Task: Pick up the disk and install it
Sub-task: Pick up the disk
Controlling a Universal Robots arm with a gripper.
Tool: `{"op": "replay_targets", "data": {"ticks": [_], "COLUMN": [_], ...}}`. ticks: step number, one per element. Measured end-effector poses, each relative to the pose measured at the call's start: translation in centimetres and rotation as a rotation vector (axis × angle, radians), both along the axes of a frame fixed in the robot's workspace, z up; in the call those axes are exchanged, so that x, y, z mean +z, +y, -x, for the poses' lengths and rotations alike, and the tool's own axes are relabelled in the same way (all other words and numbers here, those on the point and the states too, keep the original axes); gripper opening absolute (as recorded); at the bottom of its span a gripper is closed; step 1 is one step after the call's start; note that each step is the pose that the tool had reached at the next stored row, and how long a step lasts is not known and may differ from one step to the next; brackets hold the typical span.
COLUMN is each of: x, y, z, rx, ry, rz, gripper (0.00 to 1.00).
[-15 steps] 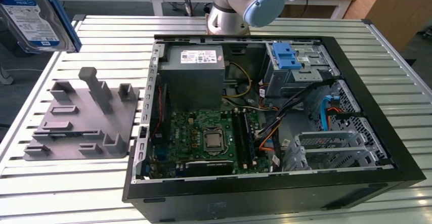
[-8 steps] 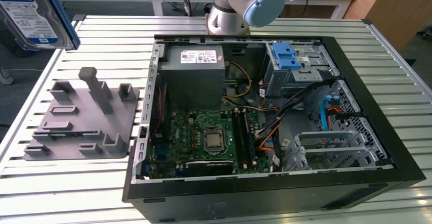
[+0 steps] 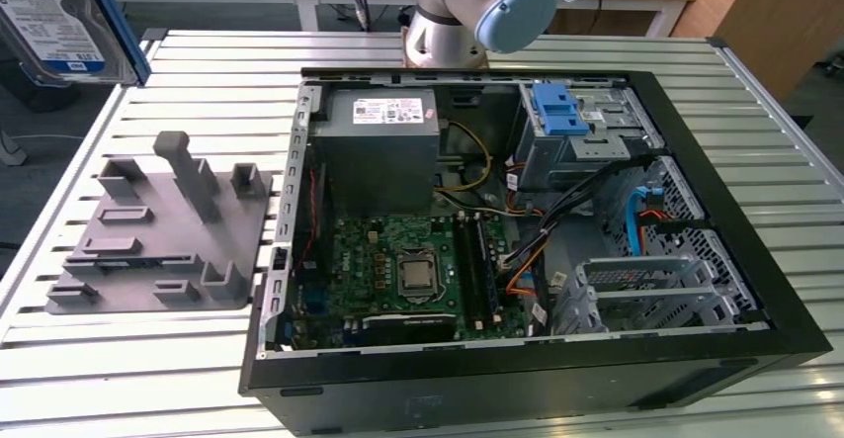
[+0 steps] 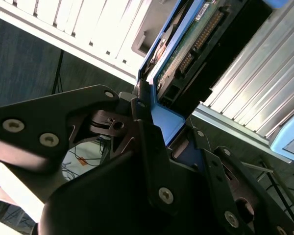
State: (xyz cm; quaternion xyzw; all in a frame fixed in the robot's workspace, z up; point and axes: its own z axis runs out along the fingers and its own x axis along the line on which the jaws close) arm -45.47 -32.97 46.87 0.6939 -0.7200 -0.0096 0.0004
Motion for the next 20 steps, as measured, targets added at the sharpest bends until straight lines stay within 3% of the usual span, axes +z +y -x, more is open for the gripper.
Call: {"op": "replay_targets", "data": {"ticks": [7, 14, 20], "x": [1.61, 3.66, 3.92], "y": [0.0, 0.0, 0.0], "z": [0.0, 0.0, 0.0], "rx": [0.0, 0.0, 0.0], "ry": [0.0, 0.0, 0.0001], "rz": [-0.0001, 0.0, -0.0001], "gripper": [0.36, 0.36, 0.36]}}
